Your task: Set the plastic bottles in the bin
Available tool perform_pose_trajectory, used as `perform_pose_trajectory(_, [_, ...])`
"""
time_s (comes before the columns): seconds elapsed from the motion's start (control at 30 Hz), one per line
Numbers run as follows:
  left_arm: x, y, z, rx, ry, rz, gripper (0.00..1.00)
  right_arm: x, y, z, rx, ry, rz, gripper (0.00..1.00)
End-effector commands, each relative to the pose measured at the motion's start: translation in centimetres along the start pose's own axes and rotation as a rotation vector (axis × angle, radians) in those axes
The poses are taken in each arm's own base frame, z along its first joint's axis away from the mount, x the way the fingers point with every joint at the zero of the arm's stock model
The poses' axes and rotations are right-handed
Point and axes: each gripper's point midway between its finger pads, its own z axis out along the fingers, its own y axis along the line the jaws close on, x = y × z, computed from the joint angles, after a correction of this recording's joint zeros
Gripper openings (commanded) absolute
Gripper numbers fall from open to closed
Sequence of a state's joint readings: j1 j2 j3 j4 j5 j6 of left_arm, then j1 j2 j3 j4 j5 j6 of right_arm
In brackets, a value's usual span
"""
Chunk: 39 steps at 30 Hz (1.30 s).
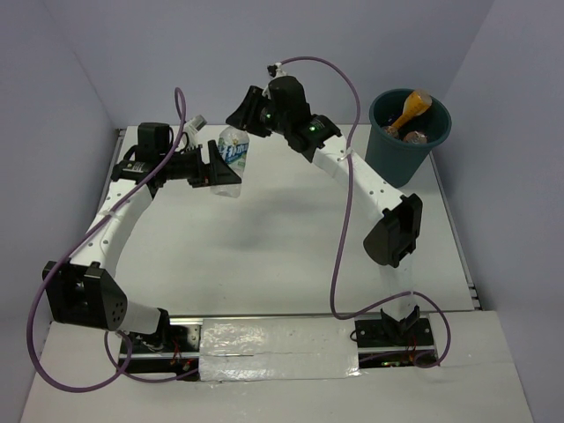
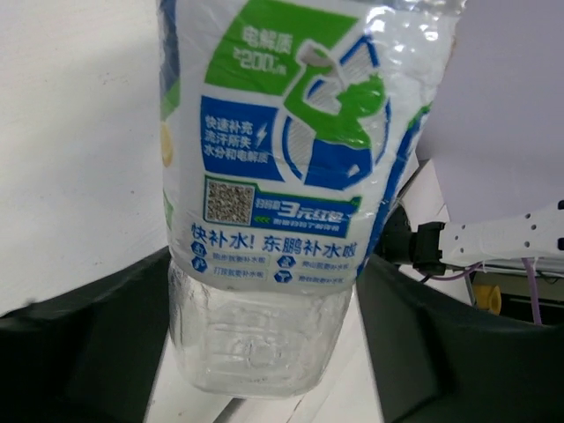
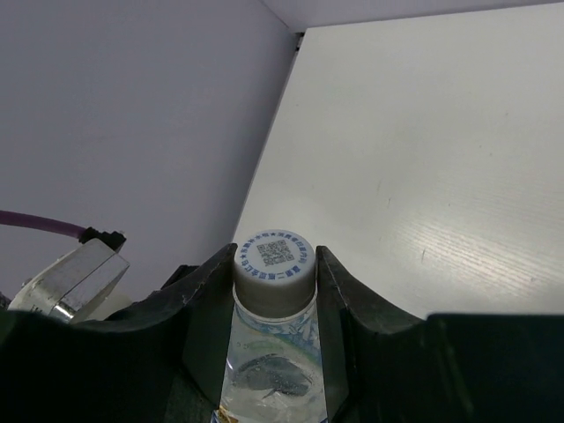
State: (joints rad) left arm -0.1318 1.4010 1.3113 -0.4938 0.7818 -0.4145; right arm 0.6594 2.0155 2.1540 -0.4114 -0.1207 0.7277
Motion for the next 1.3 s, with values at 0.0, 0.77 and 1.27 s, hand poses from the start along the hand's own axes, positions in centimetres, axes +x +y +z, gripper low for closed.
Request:
perform_pose_trajectory(0.0, [-1.0,-1.3,-0.7,0.022,-0.031,0.053,0.99,-2.8,1.8,-1.6,-0.019,-0.092,-0.053,0.01])
perform_pose_trajectory(0.77, [-8.3,0.5,-5.1,-0.205,-0.347,-0.024,0.99,-27.8,-17.5,-39.7,1.064,-1.059,-0.283,0.0])
perform_pose_trajectory(1.27, [-7.7,1.7,-4.6,-0.229,-0.322,-0.059,0.99,-32.1,-27.5,-34.4,1.143,-1.103,-0.241,0.0])
